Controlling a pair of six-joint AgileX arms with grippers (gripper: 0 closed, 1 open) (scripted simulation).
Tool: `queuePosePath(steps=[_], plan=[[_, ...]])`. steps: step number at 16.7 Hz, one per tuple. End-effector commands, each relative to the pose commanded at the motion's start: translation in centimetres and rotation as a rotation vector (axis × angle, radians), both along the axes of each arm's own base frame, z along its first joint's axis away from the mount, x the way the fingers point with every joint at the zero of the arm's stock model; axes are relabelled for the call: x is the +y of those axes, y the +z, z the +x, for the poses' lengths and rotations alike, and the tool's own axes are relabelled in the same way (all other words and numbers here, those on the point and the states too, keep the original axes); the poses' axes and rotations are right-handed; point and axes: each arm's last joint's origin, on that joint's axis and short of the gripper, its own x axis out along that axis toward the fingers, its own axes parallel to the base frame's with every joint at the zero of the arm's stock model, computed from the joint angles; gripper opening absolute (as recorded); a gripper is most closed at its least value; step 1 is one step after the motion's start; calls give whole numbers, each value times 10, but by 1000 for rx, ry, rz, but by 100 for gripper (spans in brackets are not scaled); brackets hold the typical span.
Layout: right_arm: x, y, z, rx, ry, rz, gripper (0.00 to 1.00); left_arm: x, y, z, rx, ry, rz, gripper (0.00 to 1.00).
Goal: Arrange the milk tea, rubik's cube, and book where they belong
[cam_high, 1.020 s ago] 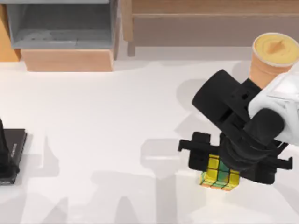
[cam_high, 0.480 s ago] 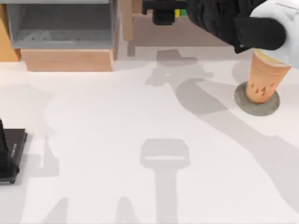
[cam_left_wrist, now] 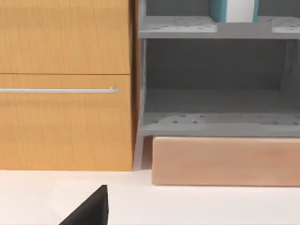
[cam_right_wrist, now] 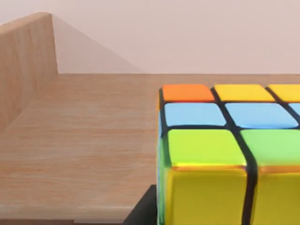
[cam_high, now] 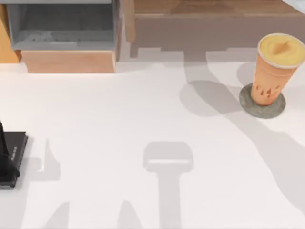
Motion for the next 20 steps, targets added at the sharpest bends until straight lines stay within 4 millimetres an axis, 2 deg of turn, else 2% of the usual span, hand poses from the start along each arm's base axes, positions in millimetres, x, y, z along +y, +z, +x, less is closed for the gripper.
queuePosePath(steps=[5,7,11,14,20], plan=[[1,2,-2,-3,6,6,0,0,0,0,0,0,0,100],[-3,8,4,-22,-13,30,0,0,0,0,0,0,0,100],[-21,25,36,-85,-87,96,0,0,0,0,0,0,0,100],[-22,30,62,-98,-88,101,0,0,0,0,0,0,0,100],[-1,2,98,-7,-2,5,0,0,0,0,0,0,0,100]])
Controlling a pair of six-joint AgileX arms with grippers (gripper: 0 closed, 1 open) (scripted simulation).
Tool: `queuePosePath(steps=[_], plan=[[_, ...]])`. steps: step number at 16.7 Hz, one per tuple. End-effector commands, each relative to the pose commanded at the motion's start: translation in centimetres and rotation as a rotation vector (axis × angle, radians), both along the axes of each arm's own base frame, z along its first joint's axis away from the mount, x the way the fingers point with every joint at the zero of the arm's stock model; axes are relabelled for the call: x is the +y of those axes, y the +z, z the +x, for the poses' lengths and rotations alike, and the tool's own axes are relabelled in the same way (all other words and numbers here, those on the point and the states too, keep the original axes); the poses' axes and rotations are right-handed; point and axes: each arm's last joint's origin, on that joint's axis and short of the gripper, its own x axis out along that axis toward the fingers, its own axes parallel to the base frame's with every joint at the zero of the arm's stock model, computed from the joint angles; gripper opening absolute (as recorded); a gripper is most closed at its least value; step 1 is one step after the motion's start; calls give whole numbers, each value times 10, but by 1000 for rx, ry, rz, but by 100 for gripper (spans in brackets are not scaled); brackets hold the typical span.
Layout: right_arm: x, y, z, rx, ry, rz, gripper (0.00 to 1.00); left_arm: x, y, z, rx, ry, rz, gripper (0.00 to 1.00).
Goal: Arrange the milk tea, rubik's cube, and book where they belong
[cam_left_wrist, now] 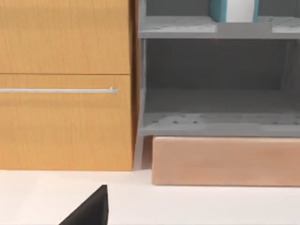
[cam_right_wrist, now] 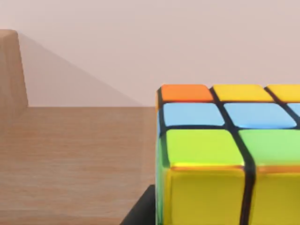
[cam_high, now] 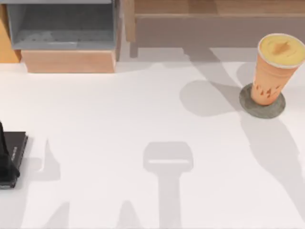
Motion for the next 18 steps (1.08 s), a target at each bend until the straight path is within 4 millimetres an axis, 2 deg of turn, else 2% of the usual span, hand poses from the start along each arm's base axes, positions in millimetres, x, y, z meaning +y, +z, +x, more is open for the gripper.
queuePosePath(steps=[4,17,18], plan=[[0,-2,2,7,2,-5,0,0,0,0,0,0,0,100],[0,-2,2,7,2,-5,98,0,0,0,0,0,0,100],[0,-2,2,7,2,-5,100,0,0,0,0,0,0,100]])
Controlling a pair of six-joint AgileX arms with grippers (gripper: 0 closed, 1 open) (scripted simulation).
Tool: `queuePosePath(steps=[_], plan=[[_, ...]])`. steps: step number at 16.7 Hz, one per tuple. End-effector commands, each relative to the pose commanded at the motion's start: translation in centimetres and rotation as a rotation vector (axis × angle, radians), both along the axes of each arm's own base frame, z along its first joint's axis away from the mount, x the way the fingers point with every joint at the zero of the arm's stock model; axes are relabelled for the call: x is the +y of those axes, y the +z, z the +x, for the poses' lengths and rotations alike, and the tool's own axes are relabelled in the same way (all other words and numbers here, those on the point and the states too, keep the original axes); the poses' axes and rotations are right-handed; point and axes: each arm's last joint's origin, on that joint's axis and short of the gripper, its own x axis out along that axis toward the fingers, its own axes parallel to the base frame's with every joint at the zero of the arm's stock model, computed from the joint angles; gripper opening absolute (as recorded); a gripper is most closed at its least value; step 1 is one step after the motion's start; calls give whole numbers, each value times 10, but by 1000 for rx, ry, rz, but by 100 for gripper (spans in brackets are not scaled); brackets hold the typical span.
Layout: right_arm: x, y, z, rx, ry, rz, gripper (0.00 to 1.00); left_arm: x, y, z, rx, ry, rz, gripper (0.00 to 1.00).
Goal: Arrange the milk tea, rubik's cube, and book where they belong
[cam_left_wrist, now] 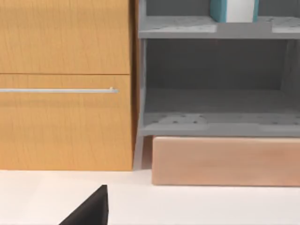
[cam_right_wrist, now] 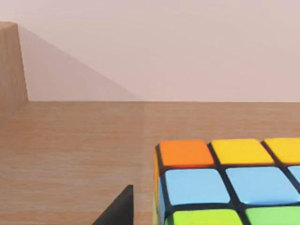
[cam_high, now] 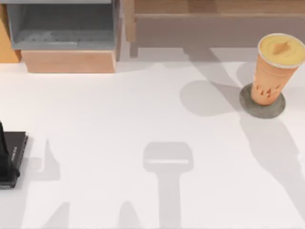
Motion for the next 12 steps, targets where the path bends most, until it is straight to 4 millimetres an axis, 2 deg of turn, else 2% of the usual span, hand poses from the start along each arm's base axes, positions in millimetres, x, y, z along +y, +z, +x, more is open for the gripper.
queuePosePath(steps=[9,12], plan=[[1,0,-1,-2,2,1,100,0,0,0,0,0,0,100],[1,5,-13,-11,3,6,100,0,0,0,0,0,0,100]])
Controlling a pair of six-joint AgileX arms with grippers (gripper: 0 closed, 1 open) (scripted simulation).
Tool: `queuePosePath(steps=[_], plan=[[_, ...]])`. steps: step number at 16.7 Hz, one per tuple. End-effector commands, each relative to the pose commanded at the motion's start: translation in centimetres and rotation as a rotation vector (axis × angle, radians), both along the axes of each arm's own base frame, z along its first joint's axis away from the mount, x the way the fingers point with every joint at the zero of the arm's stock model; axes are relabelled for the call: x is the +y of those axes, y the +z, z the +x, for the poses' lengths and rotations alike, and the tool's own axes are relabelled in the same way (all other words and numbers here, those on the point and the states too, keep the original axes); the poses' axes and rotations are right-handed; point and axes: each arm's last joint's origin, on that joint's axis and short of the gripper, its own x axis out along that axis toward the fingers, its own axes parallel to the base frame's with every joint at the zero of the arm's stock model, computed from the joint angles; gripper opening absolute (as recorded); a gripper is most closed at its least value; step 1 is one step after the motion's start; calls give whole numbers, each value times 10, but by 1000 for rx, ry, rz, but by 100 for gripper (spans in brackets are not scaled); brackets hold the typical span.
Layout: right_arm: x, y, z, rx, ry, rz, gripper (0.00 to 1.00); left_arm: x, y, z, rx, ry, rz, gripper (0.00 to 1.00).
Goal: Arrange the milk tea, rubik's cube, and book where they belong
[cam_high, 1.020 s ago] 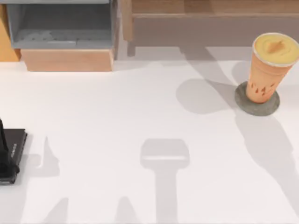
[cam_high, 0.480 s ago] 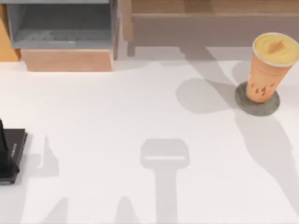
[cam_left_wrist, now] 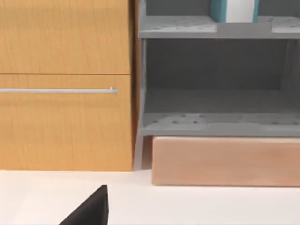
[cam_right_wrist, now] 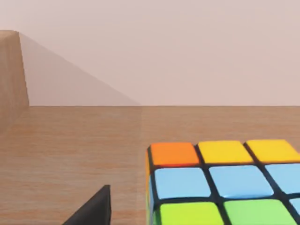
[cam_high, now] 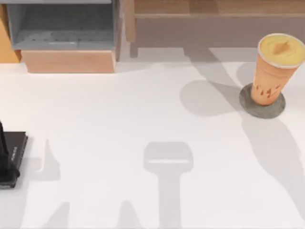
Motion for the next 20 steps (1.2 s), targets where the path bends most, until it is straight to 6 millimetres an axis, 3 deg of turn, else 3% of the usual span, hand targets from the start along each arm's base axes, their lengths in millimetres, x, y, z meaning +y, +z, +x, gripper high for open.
queuePosePath(steps=[3,12,16,20], plan=[[1,-10,-8,25,0,-14,100,0,0,0,0,0,0,100],[-7,-2,-20,9,-1,-3,100,0,0,0,0,0,0,100],[-42,15,-49,5,6,0,100,0,0,0,0,0,0,100],[-100,23,-110,11,5,-6,100,0,0,0,0,0,0,100]])
